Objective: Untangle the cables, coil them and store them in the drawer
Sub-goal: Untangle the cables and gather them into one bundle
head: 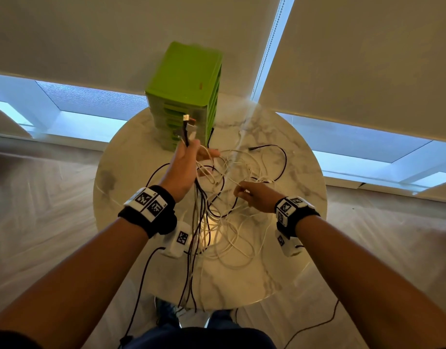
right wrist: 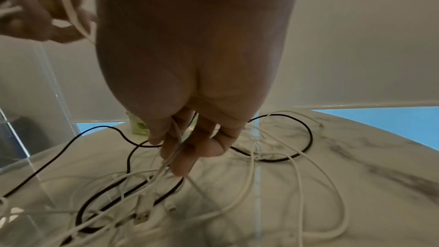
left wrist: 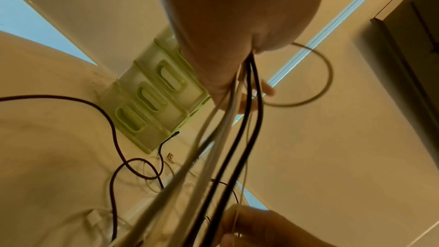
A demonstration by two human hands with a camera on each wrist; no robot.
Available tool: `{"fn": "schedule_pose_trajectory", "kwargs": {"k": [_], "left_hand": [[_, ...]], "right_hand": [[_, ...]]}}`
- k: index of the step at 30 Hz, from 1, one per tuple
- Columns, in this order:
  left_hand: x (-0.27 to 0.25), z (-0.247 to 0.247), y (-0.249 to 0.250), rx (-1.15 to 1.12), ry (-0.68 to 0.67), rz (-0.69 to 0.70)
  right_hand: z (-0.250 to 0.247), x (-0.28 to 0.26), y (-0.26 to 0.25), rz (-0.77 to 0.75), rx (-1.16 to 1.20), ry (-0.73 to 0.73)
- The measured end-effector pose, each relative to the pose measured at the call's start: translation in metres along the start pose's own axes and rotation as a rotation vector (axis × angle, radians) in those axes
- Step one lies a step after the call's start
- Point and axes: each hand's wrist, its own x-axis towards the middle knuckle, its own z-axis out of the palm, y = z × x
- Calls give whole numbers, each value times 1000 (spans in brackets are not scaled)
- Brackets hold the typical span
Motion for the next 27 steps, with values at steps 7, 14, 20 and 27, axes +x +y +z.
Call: {"fn": "schedule_pose_trajectory", "kwargs": {"k": [7,14,20,27], "left_hand": [[15,-28,-10,69,213,42],[7,-9,-23,399,-1,-6],[7,7,-17,388,-123,-5],[8,7,-15,343,-25,-68]], "right_hand": [[-17,4,5,29,-54,70],[-40,8,-40,-229,6,155],[-42,9,-55,-324,-70,103],[-26,11,-45,-236,14,53]]}}
